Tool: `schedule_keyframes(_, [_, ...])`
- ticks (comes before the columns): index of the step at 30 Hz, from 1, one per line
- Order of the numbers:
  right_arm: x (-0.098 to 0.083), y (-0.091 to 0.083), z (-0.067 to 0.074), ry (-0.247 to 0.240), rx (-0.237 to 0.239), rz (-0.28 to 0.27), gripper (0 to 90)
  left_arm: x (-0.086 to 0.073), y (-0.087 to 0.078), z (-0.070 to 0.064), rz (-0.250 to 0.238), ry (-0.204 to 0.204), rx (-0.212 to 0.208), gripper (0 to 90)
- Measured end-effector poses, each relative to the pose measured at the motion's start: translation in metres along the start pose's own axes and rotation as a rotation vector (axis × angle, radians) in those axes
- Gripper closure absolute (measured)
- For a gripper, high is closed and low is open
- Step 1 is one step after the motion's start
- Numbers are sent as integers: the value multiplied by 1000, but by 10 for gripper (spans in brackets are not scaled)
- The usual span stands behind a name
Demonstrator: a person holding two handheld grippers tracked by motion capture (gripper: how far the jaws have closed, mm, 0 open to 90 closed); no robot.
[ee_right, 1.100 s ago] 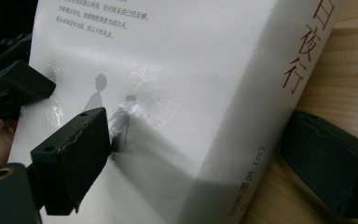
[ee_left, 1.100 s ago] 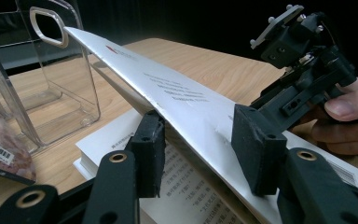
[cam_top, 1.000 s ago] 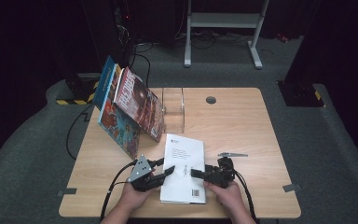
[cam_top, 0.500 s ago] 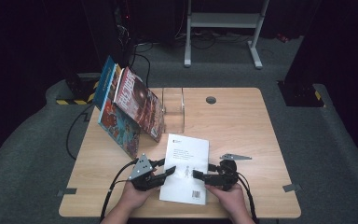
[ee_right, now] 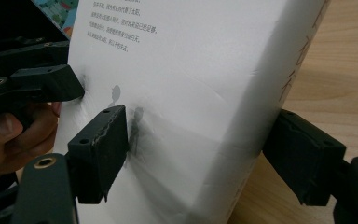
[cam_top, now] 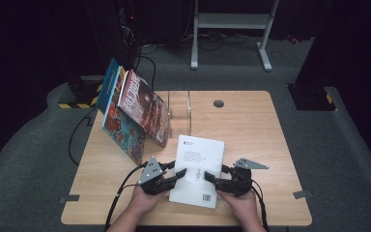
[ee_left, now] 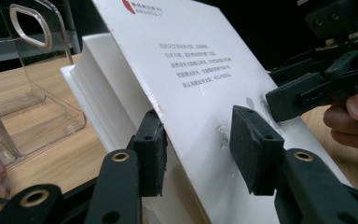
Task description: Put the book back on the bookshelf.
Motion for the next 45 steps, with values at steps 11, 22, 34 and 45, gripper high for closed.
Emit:
schedule_keyframes(11, [14, -9, -4, -72, -94, -80, 265, 12, 13, 2, -12, 54, 32, 572])
schedule_keyframes(22, [31, -19, -7, -131, -172, -160, 322, 20, 27, 4, -49, 81, 67, 603])
schedule_keyframes(34, [29, -33, -2, -202, -241, -235, 372, 16, 33, 6, -48, 82, 66, 617])
schedule_keyframes(45, [20, -39, 9, -235, -219, -254, 373, 3, 20, -2, -49, 71, 111, 605])
Point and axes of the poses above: each handheld gripper's, and its own axes: y roughly forward along the jaws, x roughly out of its top, z roughly to its left, the point moved 7 cm from there along y, roughly forward along the jaws
